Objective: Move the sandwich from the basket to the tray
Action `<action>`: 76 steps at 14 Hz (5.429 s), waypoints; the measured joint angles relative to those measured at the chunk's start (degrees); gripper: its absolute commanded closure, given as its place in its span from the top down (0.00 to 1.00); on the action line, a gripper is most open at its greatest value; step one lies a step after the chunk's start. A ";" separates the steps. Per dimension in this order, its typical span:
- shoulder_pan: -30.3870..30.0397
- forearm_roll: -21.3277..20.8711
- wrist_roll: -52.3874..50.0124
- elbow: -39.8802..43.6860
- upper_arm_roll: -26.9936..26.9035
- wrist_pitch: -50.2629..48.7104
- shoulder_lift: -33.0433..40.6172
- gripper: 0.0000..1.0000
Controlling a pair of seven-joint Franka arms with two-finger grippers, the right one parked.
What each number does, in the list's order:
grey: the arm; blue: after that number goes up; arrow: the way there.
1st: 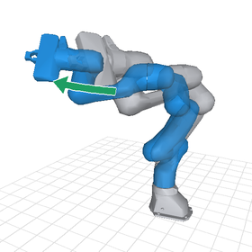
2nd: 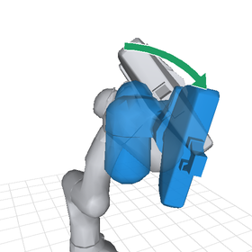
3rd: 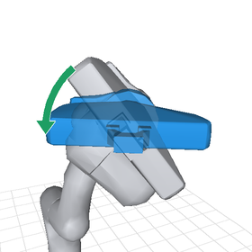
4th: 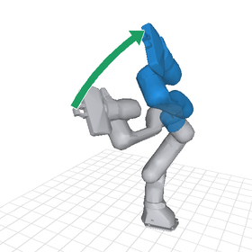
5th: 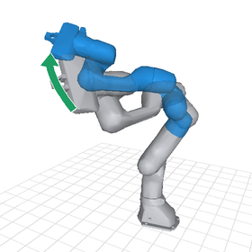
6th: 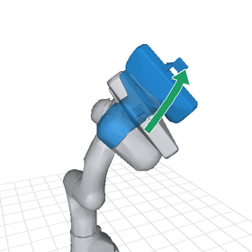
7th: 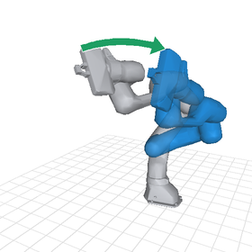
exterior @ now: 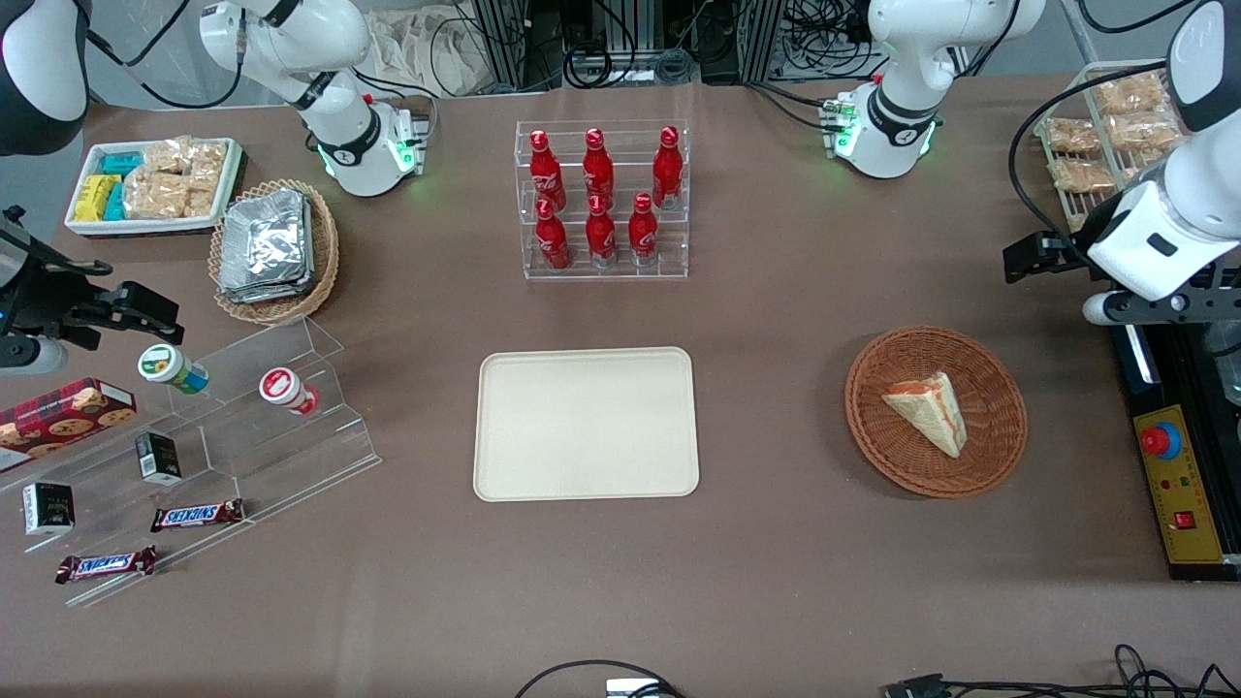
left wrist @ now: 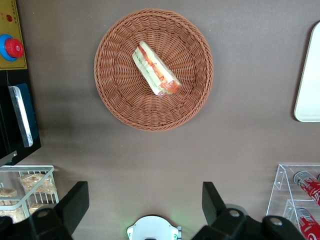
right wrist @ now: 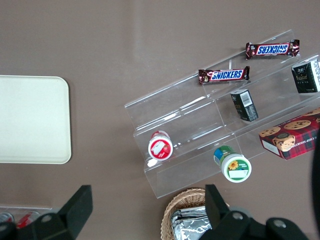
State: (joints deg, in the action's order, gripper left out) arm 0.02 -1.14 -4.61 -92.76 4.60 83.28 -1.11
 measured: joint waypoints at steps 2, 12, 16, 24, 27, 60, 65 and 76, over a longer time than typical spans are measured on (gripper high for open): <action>-0.01 0.00 0.00 0.00 0.00 0.00 0.00 1.00; -0.22 1.98 -11.67 -1.03 0.01 -0.06 -0.62 1.00; -1.28 3.22 -21.57 -1.70 -0.09 1.34 -4.95 1.00; -6.86 3.79 -25.77 -2.10 -0.15 12.42 -20.06 1.00; -6.35 4.47 -27.97 -2.16 -0.04 15.38 -23.42 1.00; 8.71 1.12 -11.61 12.48 4.53 7.66 -23.71 0.08; 16.87 3.85 -21.97 21.74 8.68 9.90 -34.57 0.11; 24.50 8.28 -23.72 24.16 8.88 24.24 -52.17 0.15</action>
State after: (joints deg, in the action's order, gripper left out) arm 24.53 7.15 -28.34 -68.60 13.49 107.52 -53.27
